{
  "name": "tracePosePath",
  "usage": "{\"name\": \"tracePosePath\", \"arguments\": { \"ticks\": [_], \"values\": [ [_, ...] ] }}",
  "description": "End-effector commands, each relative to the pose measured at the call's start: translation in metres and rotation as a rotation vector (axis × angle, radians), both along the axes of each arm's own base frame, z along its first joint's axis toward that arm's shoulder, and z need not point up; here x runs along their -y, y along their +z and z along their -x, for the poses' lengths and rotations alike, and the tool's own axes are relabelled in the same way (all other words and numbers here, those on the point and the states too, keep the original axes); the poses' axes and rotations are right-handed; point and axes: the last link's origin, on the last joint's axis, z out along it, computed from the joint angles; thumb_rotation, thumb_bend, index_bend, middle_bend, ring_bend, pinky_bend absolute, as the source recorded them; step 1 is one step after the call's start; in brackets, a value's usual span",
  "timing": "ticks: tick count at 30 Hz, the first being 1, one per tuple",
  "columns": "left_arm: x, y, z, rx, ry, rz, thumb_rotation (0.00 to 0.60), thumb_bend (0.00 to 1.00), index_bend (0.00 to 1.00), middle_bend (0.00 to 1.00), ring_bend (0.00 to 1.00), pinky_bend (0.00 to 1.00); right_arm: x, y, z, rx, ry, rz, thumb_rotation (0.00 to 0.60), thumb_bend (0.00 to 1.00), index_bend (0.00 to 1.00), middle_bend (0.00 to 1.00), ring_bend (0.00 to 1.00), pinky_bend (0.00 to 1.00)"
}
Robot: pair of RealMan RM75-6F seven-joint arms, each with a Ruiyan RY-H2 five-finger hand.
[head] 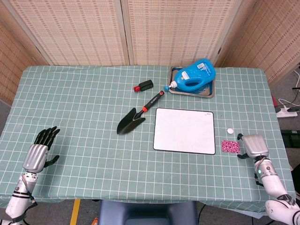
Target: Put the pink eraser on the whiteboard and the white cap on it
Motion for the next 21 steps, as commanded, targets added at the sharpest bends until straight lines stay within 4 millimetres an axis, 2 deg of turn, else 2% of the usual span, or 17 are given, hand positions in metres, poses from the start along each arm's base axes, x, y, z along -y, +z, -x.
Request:
{"name": "tracePosePath", "arguments": {
  "ticks": [1, 9, 15, 21],
  "values": [
    [0.000, 0.000, 0.000, 0.000, 0.001, 0.000, 0.600, 0.19, 0.00, 0.00, 0.00, 0.00, 0.002, -0.004, -0.003, 0.015, 0.011, -0.010, 0.509, 0.06, 0.38, 0.96, 0.97, 1.00],
    [0.000, 0.001, 0.001, 0.002, 0.004, -0.001, 0.600, 0.19, 0.00, 0.00, 0.00, 0.00, 0.006, -0.009, -0.004, 0.024, 0.010, -0.017, 0.509, 0.08, 0.37, 0.96, 0.97, 1.00],
    [-0.001, 0.000, 0.002, 0.002, 0.006, 0.000, 0.600, 0.19, 0.00, 0.00, 0.00, 0.00, 0.008, -0.011, -0.002, 0.032, 0.000, -0.028, 0.508, 0.18, 0.36, 0.96, 0.97, 1.00],
    [-0.001, 0.001, 0.002, 0.003, 0.008, 0.000, 0.600, 0.19, 0.00, 0.00, 0.00, 0.00, 0.009, -0.014, -0.003, 0.039, 0.002, -0.032, 0.508, 0.19, 0.37, 0.96, 0.97, 1.00]
  ]
}}
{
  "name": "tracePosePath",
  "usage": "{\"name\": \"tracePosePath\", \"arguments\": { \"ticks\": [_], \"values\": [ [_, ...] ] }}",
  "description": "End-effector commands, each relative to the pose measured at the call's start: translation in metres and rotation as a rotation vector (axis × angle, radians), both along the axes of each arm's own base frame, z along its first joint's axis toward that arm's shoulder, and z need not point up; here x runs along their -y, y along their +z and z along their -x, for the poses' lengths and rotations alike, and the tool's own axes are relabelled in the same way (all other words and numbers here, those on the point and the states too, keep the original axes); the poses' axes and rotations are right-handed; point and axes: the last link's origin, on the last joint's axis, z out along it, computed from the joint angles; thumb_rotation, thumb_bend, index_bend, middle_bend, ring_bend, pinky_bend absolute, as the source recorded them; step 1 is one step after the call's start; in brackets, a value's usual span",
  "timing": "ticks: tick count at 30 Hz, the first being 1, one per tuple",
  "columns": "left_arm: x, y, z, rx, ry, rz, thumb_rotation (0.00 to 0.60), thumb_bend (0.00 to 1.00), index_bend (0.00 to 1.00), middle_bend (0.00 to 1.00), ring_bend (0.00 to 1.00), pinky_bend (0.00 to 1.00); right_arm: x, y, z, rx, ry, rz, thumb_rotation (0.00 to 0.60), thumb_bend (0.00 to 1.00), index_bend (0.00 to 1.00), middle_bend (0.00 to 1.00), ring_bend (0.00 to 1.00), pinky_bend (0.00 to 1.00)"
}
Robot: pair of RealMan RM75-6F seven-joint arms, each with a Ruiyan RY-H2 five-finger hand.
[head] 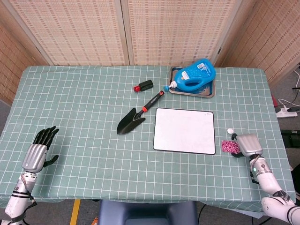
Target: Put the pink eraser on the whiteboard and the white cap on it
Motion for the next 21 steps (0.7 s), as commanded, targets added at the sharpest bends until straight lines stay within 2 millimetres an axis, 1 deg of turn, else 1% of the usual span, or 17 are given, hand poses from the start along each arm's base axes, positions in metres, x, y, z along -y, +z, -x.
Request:
{"name": "tracePosePath", "arguments": {
  "ticks": [1, 15, 21],
  "values": [
    [0.0001, 0.0001, 0.0000, 0.000, 0.000, 0.000, 0.600, 0.19, 0.00, 0.00, 0.00, 0.00, 0.0001, -0.0011, 0.0000, 0.003, 0.000, -0.002, 0.509, 0.20, 0.37, 0.96, 0.97, 1.00],
    [-0.0006, 0.0001, 0.0000, 0.002, 0.001, 0.002, 0.600, 0.19, 0.00, 0.00, 0.00, 0.00, 0.0010, -0.0012, 0.0007, 0.001, -0.012, -0.010, 0.509, 0.20, 0.36, 0.96, 0.97, 1.00],
    [-0.0006, 0.0002, 0.0002, 0.003, 0.002, 0.002, 0.600, 0.19, 0.00, 0.00, 0.00, 0.00, 0.0027, -0.0045, 0.0008, -0.003, -0.019, -0.019, 0.508, 0.20, 0.36, 0.96, 0.97, 1.00]
  ]
}}
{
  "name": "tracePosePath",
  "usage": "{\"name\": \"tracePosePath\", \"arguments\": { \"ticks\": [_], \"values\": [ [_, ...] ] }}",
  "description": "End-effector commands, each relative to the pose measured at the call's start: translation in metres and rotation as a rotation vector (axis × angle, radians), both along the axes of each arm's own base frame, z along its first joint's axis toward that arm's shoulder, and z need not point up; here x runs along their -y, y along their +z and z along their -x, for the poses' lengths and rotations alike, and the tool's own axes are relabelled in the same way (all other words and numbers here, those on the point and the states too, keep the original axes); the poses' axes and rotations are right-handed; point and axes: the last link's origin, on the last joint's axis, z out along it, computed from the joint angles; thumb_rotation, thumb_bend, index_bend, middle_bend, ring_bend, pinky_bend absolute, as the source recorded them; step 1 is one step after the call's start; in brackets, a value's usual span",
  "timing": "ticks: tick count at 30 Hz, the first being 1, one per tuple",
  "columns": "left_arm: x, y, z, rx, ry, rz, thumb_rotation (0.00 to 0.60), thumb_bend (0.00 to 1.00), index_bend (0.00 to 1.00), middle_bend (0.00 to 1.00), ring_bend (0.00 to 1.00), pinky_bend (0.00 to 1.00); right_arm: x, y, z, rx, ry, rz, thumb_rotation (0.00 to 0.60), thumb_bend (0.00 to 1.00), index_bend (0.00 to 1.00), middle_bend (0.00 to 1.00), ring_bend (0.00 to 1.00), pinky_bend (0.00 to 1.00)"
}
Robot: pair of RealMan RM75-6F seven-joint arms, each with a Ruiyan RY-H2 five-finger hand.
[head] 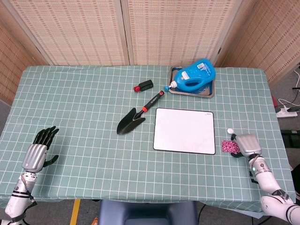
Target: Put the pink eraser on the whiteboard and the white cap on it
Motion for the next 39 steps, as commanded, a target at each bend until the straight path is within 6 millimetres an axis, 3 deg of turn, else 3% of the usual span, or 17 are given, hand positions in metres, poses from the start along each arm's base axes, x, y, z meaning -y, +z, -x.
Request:
{"name": "tracePosePath", "arguments": {
  "ticks": [1, 19, 23, 31, 39],
  "values": [
    [0.000, 0.000, 0.000, 0.001, 0.000, 0.000, 0.600, 0.19, 0.00, 0.00, 0.00, 0.00, 0.001, -0.002, 0.000, 0.000, -0.002, -0.005, 0.508, 0.20, 0.37, 0.96, 0.97, 1.00],
    [-0.001, -0.001, 0.001, 0.009, 0.008, 0.009, 0.600, 0.19, 0.00, 0.00, 0.00, 0.00, 0.004, 0.001, -0.004, 0.020, 0.001, 0.004, 0.509, 0.25, 0.48, 0.96, 0.97, 1.00],
    [-0.001, -0.001, 0.001, 0.009, 0.007, 0.009, 0.600, 0.19, 0.00, 0.00, 0.00, 0.00, 0.006, 0.005, -0.014, 0.045, 0.028, 0.014, 0.507, 0.25, 0.48, 0.96, 0.97, 1.00],
    [-0.001, 0.001, 0.001, 0.018, 0.006, 0.007, 0.600, 0.19, 0.00, 0.00, 0.00, 0.00, 0.025, 0.013, -0.069, 0.095, 0.158, 0.028, 0.507, 0.25, 0.47, 0.96, 0.97, 1.00],
    [-0.002, 0.005, 0.002, 0.026, 0.009, -0.006, 0.600, 0.19, 0.00, 0.00, 0.00, 0.00, 0.065, -0.010, -0.134, 0.121, 0.216, -0.019, 0.508, 0.25, 0.47, 0.96, 0.97, 1.00]
  ]
}}
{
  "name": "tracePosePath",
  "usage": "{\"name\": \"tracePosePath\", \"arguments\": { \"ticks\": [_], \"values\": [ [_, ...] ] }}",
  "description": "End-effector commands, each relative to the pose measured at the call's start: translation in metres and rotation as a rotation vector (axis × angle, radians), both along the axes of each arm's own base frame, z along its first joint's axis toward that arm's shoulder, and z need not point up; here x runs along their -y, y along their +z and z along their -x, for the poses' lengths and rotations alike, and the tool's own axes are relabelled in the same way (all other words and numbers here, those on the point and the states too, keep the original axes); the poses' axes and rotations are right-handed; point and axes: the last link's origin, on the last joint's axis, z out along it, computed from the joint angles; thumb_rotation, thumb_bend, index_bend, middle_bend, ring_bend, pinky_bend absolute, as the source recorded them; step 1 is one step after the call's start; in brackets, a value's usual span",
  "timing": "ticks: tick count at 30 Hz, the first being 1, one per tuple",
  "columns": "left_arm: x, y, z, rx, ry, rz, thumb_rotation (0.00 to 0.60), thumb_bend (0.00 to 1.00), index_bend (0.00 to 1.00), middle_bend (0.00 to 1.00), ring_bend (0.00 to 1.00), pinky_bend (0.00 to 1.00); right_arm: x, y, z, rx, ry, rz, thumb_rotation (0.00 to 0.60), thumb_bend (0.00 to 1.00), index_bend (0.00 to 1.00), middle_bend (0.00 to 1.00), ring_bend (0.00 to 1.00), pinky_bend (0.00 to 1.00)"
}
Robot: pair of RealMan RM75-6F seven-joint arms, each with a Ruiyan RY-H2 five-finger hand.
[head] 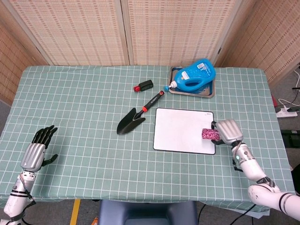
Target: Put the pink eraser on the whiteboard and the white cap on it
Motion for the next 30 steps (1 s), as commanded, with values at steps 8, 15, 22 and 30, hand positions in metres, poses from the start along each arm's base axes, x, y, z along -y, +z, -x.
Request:
{"name": "tracePosePath", "arguments": {
  "ticks": [8, 15, 22, 30],
  "values": [
    [0.001, 0.004, 0.001, 0.012, 0.002, -0.013, 0.600, 0.19, 0.00, 0.00, 0.00, 0.00, 0.050, -0.048, -0.070, 0.004, 0.002, -0.073, 0.508, 0.25, 0.46, 0.96, 0.97, 1.00],
    [0.001, 0.006, 0.002, 0.015, 0.006, -0.012, 0.600, 0.19, 0.00, 0.00, 0.00, 0.00, 0.055, -0.062, -0.074, -0.010, -0.024, -0.087, 0.509, 0.25, 0.45, 0.96, 0.97, 1.00],
    [0.000, 0.007, 0.003, 0.024, 0.007, -0.010, 0.600, 0.19, 0.00, 0.00, 0.00, 0.00, 0.060, -0.078, -0.066, -0.051, -0.069, -0.108, 0.511, 0.12, 0.34, 0.96, 0.96, 1.00],
    [0.001, 0.006, 0.003, 0.020, 0.007, -0.006, 0.600, 0.19, 0.00, 0.00, 0.00, 0.00, 0.060, -0.063, -0.066, -0.057, -0.080, -0.091, 0.514, 0.00, 0.19, 0.96, 0.94, 1.00]
  ]
}}
